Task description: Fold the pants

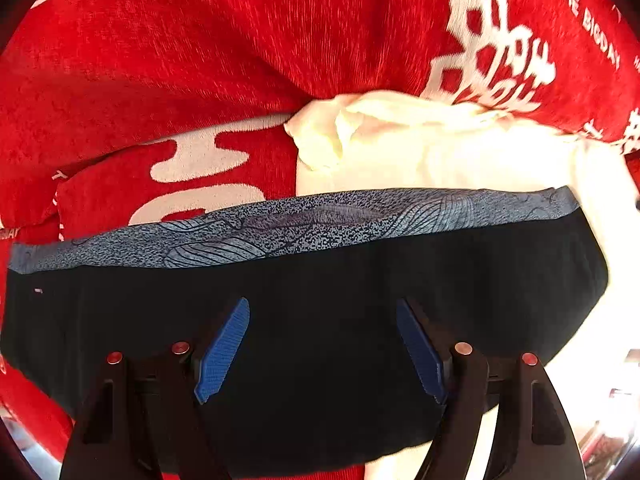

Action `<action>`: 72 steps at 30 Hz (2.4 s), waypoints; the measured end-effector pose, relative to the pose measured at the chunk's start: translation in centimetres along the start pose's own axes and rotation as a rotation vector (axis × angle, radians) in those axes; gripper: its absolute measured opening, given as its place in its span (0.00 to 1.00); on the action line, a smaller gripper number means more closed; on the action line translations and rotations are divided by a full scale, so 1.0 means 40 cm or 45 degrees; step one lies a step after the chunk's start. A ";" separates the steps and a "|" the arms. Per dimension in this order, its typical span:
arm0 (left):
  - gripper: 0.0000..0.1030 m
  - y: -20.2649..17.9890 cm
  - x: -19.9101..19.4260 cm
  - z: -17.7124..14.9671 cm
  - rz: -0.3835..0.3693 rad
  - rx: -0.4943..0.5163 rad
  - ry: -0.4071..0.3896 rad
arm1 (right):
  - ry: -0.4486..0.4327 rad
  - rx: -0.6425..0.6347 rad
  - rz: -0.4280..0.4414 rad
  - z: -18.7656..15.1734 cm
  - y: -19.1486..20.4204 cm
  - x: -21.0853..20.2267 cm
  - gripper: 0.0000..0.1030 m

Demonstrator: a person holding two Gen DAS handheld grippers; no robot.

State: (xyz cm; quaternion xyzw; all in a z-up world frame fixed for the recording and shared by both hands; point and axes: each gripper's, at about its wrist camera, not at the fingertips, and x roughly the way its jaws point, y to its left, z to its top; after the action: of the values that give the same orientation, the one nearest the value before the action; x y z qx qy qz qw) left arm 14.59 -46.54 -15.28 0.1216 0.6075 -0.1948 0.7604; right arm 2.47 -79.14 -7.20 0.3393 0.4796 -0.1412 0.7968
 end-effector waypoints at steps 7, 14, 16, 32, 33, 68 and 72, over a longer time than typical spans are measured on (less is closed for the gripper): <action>0.75 0.014 0.052 -0.026 0.068 -0.032 0.076 | 0.232 0.503 -0.003 -0.158 -0.228 0.138 0.25; 0.75 0.038 0.055 -0.015 0.154 -0.066 0.092 | 0.226 0.235 -0.083 -0.067 -0.171 0.121 0.21; 0.75 0.036 0.027 0.001 0.144 -0.068 0.068 | 0.322 0.224 -0.124 -0.077 -0.178 0.129 0.22; 0.92 0.032 0.145 0.152 0.212 -0.125 -0.054 | 0.275 -0.133 -0.016 0.000 -0.022 0.296 0.12; 0.91 0.069 0.129 0.156 0.254 -0.155 -0.049 | 0.275 -0.097 -0.003 0.003 -0.032 0.291 0.12; 0.91 1.012 0.022 -0.241 0.280 -0.434 -0.014 | 0.750 -1.085 0.575 -0.451 1.393 0.670 0.34; 0.92 1.005 0.023 -0.279 0.276 -0.373 -0.112 | 0.797 -1.183 0.567 -0.520 1.549 0.802 0.34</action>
State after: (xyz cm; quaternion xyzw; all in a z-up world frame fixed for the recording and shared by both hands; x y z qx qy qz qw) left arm 22.81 -6.01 -20.84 0.0656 0.5788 -0.0262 0.8124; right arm 38.73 -16.64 -16.12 0.0732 0.6204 0.3600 0.6929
